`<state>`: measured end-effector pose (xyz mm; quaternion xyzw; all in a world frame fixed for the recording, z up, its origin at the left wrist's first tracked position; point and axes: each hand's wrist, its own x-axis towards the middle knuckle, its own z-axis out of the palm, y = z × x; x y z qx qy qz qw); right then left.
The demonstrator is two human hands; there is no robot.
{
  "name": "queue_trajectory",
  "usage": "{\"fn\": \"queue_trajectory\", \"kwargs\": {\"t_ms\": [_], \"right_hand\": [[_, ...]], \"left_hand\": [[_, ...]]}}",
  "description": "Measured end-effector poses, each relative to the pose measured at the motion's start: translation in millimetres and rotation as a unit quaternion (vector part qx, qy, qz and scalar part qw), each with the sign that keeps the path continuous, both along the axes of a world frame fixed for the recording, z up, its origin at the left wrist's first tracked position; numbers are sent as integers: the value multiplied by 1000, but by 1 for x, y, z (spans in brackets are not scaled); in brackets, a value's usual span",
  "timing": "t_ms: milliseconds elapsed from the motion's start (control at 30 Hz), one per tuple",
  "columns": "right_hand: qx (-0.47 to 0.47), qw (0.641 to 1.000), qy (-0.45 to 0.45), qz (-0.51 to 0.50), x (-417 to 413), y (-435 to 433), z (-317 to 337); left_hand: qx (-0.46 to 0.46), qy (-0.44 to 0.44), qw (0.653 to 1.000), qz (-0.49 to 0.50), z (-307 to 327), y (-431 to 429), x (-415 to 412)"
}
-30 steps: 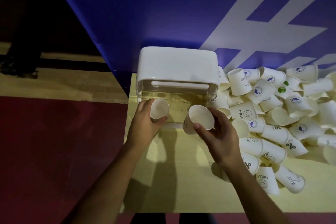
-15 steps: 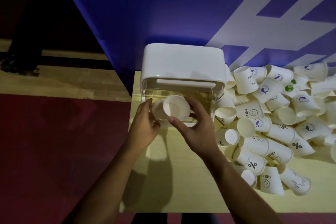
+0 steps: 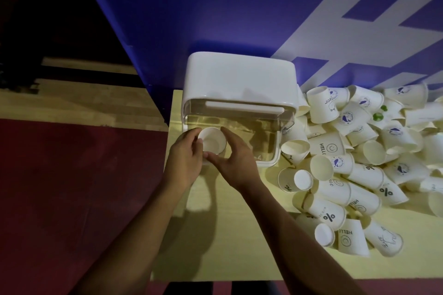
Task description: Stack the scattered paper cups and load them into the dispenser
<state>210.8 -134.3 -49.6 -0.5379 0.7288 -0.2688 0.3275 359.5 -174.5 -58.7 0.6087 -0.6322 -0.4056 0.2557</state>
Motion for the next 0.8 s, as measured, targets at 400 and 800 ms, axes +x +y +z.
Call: {"fn": "queue_trajectory", "kwargs": {"t_ms": [400,800], "right_hand": [[48,999,11,10,4,0,-7],[27,999,15,-13,-20,34,21]], "left_hand": [[-1,-42,999,-18,-8,-1,2],[-79,-31,996,1,30,23,-1]]}}
